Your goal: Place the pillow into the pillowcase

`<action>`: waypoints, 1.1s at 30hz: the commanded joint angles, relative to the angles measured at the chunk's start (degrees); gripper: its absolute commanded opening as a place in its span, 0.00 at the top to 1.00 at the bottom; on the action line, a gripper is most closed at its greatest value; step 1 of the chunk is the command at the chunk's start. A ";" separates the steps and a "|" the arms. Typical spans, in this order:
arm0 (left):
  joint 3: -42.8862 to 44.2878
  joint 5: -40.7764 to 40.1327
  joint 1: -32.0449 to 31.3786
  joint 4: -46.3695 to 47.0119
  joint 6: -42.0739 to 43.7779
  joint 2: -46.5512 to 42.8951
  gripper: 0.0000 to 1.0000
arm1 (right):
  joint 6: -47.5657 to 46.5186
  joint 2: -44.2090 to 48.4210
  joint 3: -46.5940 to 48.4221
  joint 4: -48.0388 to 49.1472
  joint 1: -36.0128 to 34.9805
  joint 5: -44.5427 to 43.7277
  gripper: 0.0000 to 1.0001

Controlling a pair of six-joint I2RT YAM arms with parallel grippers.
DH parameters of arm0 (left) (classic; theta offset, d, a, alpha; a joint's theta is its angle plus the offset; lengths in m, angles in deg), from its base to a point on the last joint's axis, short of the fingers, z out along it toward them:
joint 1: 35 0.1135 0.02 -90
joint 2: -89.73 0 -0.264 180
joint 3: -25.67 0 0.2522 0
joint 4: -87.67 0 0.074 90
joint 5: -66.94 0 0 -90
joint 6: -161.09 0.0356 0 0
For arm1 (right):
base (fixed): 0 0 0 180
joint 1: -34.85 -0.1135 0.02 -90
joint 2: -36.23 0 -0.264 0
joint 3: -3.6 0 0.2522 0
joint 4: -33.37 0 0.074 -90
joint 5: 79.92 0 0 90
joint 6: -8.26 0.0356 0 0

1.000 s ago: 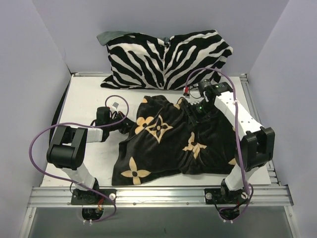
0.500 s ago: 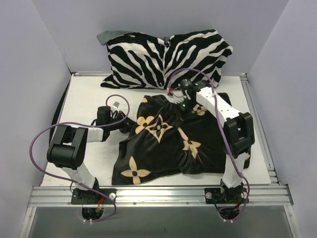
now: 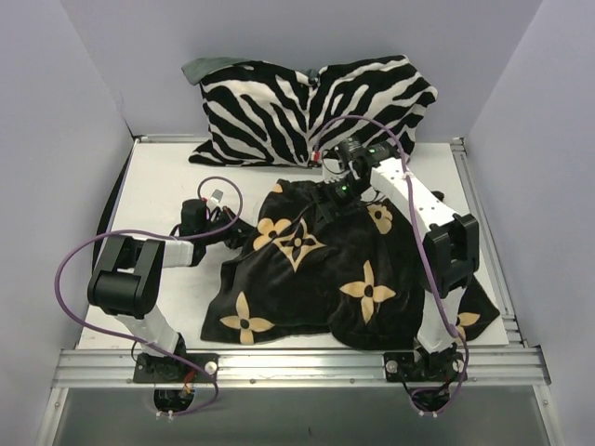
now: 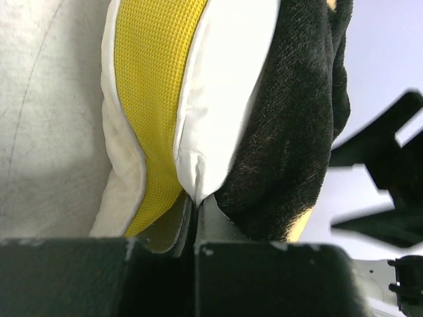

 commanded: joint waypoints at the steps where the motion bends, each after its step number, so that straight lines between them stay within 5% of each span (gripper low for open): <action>1: -0.73 2.03 0.20 4.08 -0.92 -2.70 1.00 | -1.55 5.36 0.08 -3.86 3.04 -8.94 0.29; 12: 1.11 3.08 -0.24 4.52 0.05 -0.24 1.00 | 2.40 -6.40 7.89 -5.63 -1.78 2.35 0.28; 17: 2.34 2.91 -1.56 5.13 -0.30 -0.33 1.00 | 4.69 -14.05 16.94 -3.87 -5.64 7.74 0.43; 21: 2.25 3.26 -1.39 6.72 -1.27 -1.64 1.00 | 5.92 -15.04 20.74 -4.22 -6.71 6.08 0.44; 30: -0.29 2.56 -1.03 6.89 -0.83 -4.46 1.00 | 3.82 8.24 -1.21 -5.71 -0.39 -16.50 0.29; 33: -0.56 2.29 -1.03 6.81 -0.74 -4.29 1.00 | 2.93 11.77 -10.27 -6.85 1.90 -13.65 0.28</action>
